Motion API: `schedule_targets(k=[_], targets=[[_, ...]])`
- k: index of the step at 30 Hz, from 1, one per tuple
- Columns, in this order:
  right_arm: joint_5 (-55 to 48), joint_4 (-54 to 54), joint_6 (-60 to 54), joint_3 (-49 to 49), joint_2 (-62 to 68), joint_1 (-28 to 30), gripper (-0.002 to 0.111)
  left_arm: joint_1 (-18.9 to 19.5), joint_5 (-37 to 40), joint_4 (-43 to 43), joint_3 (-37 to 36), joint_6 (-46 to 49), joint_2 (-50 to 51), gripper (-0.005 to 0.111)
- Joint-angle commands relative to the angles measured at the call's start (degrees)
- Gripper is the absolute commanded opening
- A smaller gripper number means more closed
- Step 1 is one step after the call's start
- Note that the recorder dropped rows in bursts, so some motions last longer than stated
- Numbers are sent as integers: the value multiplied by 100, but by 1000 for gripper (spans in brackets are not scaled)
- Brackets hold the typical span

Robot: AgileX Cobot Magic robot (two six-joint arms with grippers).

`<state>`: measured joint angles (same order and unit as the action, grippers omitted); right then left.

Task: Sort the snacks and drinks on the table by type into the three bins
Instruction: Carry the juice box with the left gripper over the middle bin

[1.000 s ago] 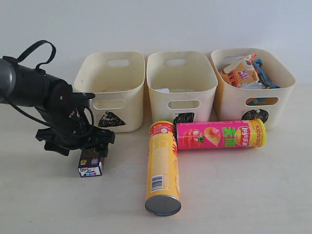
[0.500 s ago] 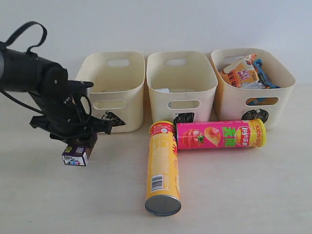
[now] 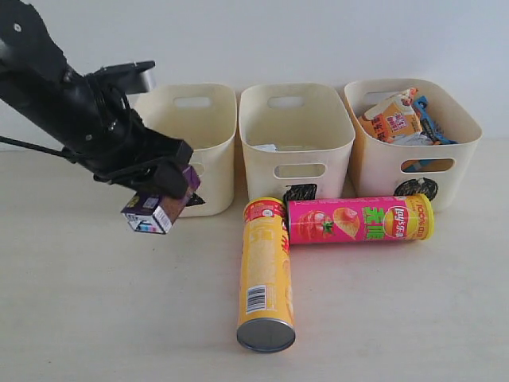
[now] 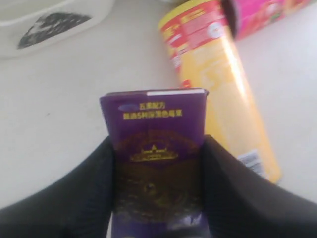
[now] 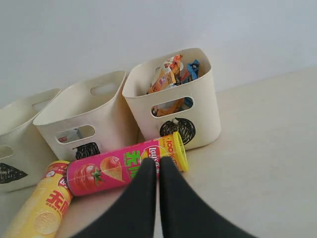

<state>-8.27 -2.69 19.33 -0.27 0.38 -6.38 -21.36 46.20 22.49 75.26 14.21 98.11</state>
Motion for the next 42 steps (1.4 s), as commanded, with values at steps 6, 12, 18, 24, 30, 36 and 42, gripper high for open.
schedule_targets(k=[6,12,18,24,30,36,42], targets=[[36,-21,-24,27,-38,-15,0,10,-401,3122,39,2533,-563,4],[36,-21,-24,27,-38,-15,0,10,-459,5071,39,4448,-563,4],[36,-21,-24,27,-38,-15,0,-3,-742,7349,39,6973,-423,4],[88,-21,-24,27,-38,-15,0,-3,-704,7746,462,8447,653,4],[124,-21,-37,27,-38,-15,0,-44,-745,7746,1432,8476,1678,4],[135,-21,-58,27,-38,-15,0,-303,-802,7746,2292,9376,2383,4],[157,-21,-58,27,-38,-15,0,-440,-1540,7746,2665,9940,2815,4]])
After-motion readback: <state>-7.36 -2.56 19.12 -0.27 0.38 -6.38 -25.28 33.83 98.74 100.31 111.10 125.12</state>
